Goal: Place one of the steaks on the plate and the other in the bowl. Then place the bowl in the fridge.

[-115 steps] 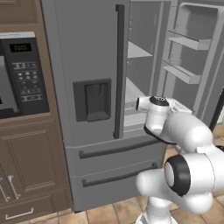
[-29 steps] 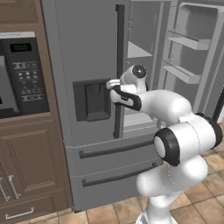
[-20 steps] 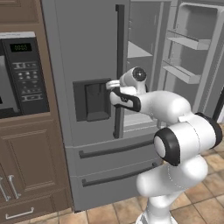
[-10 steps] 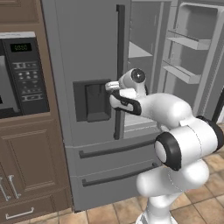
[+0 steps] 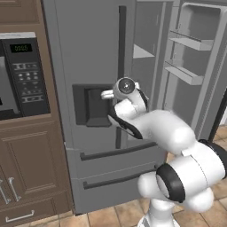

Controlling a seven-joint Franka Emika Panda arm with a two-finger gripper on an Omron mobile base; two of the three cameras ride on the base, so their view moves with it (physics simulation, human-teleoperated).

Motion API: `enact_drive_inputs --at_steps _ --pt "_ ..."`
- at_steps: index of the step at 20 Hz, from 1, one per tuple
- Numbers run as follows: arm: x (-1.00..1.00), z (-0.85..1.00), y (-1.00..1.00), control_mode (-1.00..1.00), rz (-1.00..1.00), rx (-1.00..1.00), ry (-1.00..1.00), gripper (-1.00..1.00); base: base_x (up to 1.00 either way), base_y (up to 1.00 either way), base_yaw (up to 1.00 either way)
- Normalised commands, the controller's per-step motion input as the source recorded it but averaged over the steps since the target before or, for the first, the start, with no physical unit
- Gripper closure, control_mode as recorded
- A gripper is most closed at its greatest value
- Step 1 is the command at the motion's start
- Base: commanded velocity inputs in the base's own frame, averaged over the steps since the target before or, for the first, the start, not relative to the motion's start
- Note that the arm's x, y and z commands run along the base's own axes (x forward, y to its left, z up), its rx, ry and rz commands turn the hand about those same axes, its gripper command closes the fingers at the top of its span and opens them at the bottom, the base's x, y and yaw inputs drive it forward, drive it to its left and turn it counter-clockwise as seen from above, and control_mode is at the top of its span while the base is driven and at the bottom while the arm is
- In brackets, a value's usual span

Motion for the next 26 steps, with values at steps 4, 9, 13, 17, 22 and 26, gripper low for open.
enact_drive_inputs --at_steps 4,9,13,17,22,26 --pt "-0.83 0.00 0.66 -1.00 -0.21 -0.10 0.03 1.00 0.00 0.00 0.00" --pt "-0.95 0.00 0.69 -1.00 -0.29 -0.10 0.00 1.00 0.00 0.00 0.00" --pt "-0.44 0.00 0.54 -1.00 -0.28 -0.10 0.00 1.00 0.00 0.00 0.00" --pt "-0.18 0.00 0.34 -1.00 -0.24 -0.06 0.00 -1.00 0.00 0.00 0.00" --pt "-0.02 0.00 0.09 -1.00 -0.15 -0.01 0.00 -1.00 0.00 0.00 0.00" --pt "0.00 -0.01 0.00 -1.00 -0.05 0.00 0.00 -1.00 0.00 0.00 0.00"
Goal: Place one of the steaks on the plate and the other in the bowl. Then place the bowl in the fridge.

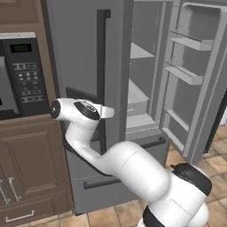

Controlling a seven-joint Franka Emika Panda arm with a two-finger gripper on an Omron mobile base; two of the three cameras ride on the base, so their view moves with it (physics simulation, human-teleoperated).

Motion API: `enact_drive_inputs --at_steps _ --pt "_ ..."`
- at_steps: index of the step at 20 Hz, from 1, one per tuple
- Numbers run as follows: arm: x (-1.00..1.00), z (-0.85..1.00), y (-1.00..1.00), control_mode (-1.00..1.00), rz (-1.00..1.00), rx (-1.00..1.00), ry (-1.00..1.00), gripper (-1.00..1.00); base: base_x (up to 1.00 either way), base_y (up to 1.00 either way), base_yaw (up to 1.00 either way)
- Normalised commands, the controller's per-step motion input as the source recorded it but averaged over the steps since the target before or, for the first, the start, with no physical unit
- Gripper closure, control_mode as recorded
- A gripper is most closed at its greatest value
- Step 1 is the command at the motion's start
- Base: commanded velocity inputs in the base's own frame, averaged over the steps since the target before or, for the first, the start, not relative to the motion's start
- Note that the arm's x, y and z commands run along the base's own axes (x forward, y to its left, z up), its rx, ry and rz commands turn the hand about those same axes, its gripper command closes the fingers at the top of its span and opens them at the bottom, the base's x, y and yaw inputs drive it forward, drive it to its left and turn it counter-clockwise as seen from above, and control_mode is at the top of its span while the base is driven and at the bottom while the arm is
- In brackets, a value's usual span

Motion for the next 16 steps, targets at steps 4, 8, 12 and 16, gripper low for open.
enact_drive_inputs --at_steps 4,8,12,16 --pt "0.01 -0.04 0.17 -1.00 0.00 0.00 -0.12 -1.00 0.00 0.00 0.00" --pt "-0.53 0.00 0.41 -1.00 0.00 0.00 -0.33 -1.00 0.00 0.00 0.00" --pt "-0.81 0.00 -0.17 -1.00 0.01 0.02 -0.11 -1.00 0.00 0.00 0.00" --pt "-1.00 -0.01 -0.94 -1.00 0.02 0.23 -0.28 -1.00 0.00 0.00 0.00"
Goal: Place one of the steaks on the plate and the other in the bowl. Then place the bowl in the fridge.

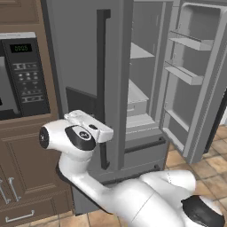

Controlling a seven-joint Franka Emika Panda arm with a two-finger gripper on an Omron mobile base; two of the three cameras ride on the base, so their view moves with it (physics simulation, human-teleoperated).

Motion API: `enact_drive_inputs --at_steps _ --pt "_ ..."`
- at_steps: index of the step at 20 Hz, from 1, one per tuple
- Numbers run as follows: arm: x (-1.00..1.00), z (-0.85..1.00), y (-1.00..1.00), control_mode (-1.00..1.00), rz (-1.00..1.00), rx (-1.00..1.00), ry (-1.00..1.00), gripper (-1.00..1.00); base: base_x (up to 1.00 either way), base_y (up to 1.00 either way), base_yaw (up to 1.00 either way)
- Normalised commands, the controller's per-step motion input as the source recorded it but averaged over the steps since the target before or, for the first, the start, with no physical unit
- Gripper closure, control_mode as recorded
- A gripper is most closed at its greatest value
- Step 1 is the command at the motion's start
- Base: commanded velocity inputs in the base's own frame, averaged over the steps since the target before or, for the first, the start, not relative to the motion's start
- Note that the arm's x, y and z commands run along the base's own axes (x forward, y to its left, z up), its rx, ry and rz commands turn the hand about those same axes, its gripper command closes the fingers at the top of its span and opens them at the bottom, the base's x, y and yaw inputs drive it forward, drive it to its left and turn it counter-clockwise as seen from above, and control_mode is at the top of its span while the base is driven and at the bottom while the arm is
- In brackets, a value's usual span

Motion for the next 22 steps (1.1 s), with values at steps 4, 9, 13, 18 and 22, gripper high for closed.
enact_drive_inputs --at_steps 4,9,13,18,22 --pt "-0.74 0.00 -1.00 -1.00 0.00 0.54 -0.11 -1.00 0.00 0.00 0.00" --pt "-0.12 0.17 -1.00 -1.00 0.03 0.81 0.00 -1.00 0.00 0.00 0.00" --pt "0.34 0.06 -1.00 -1.00 0.00 0.81 0.05 -1.00 0.00 0.00 0.00" --pt "0.87 -0.01 -0.99 -1.00 0.00 0.72 0.06 -1.00 0.00 0.00 0.00" --pt "0.98 -0.13 -0.57 -1.00 0.06 0.66 0.20 -1.00 0.00 0.00 0.00"
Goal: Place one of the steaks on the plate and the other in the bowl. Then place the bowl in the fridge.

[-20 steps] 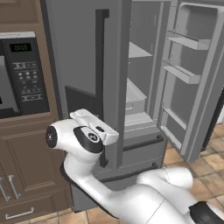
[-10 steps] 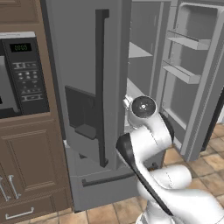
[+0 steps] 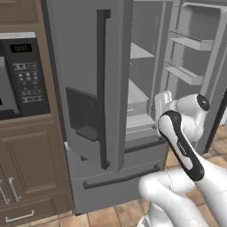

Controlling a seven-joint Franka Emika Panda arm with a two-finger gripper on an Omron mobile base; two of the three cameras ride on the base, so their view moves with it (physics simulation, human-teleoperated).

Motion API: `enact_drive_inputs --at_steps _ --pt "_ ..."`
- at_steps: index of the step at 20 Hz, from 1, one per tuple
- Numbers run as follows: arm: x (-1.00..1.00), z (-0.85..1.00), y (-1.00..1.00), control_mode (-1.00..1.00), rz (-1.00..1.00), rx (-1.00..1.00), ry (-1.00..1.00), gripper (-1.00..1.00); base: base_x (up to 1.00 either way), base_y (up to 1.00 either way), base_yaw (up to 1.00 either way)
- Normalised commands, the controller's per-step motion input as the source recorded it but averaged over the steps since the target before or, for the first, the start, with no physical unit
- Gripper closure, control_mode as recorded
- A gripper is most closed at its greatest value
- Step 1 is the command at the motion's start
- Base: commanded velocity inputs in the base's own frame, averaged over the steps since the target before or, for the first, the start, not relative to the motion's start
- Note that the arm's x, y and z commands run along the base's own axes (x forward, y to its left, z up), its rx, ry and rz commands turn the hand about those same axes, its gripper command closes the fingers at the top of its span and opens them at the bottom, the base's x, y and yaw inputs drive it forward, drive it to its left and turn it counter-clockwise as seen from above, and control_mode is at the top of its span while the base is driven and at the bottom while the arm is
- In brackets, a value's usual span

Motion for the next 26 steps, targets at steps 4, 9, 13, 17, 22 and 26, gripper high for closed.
enact_drive_inputs --at_steps 4,9,13,17,22,26 --pt "1.00 -0.03 -0.02 -1.00 0.20 0.48 0.49 -1.00 0.00 0.00 0.00" --pt "0.94 0.00 0.24 -1.00 0.29 0.10 0.54 -1.00 0.00 0.00 0.00" --pt "0.57 -0.01 0.48 -1.00 0.38 0.02 0.28 -1.00 0.00 0.00 0.00" --pt "0.24 -0.27 0.46 -1.00 0.30 0.04 0.04 -1.00 0.00 0.00 0.00" --pt "0.07 -0.14 0.58 -1.00 0.27 0.20 0.15 -1.00 0.00 0.00 0.00" --pt "-0.44 0.00 0.83 -1.00 0.23 0.30 0.24 -1.00 0.00 0.00 0.00"
